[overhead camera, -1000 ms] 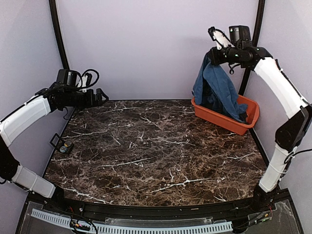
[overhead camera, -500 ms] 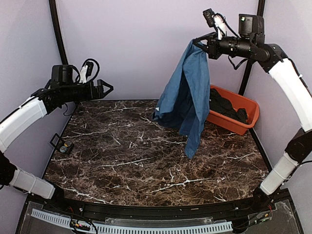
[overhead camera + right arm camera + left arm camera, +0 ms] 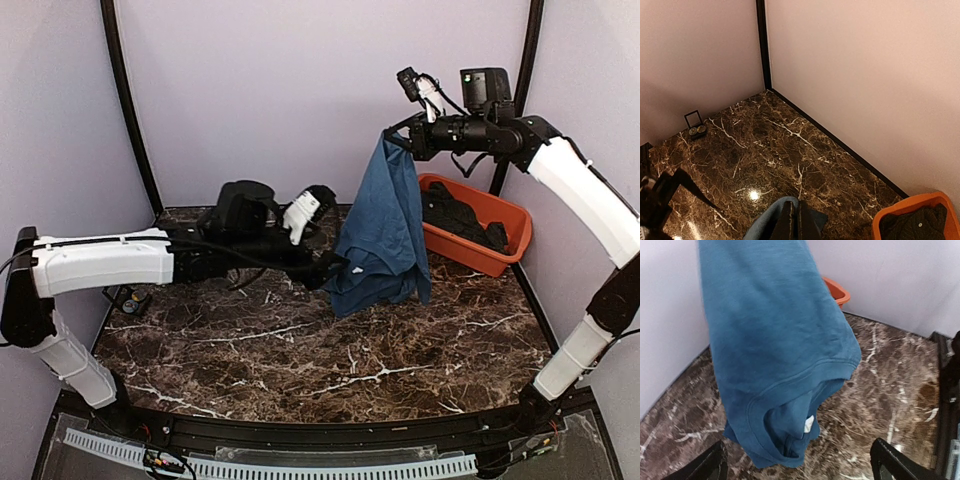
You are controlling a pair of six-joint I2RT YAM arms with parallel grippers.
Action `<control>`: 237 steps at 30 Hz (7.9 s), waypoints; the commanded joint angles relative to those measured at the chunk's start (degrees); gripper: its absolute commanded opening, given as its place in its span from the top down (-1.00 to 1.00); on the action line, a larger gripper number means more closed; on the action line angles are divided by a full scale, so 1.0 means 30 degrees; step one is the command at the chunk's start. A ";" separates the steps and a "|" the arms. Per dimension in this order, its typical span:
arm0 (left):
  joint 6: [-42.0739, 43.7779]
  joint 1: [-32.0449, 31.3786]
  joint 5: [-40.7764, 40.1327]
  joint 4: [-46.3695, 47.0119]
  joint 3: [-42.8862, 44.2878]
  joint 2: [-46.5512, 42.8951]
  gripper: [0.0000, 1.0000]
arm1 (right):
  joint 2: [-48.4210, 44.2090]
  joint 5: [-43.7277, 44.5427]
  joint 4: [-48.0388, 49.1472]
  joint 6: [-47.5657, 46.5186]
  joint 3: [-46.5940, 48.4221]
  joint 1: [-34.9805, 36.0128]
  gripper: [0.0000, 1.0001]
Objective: Pin the brooch onto the clothing
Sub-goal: Flatten out the crumpled clothing at the center of the board.
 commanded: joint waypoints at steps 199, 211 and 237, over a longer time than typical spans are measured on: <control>-0.6366 -0.0738 -1.2846 -1.5331 -0.1463 0.3146 0.98 | 0.0870 0.0311 -0.0828 0.3641 -1.2548 -0.3395 1.00; 0.5794 0.0713 -2.1920 -1.1133 0.6419 -0.0977 0.99 | 0.0990 0.0171 -0.2813 0.3626 -0.1453 -0.3296 1.00; 3.2955 -0.1657 -2.2667 2.1691 0.8538 -0.0847 0.99 | -0.4836 0.5035 0.0465 0.3802 0.0472 -0.2258 1.00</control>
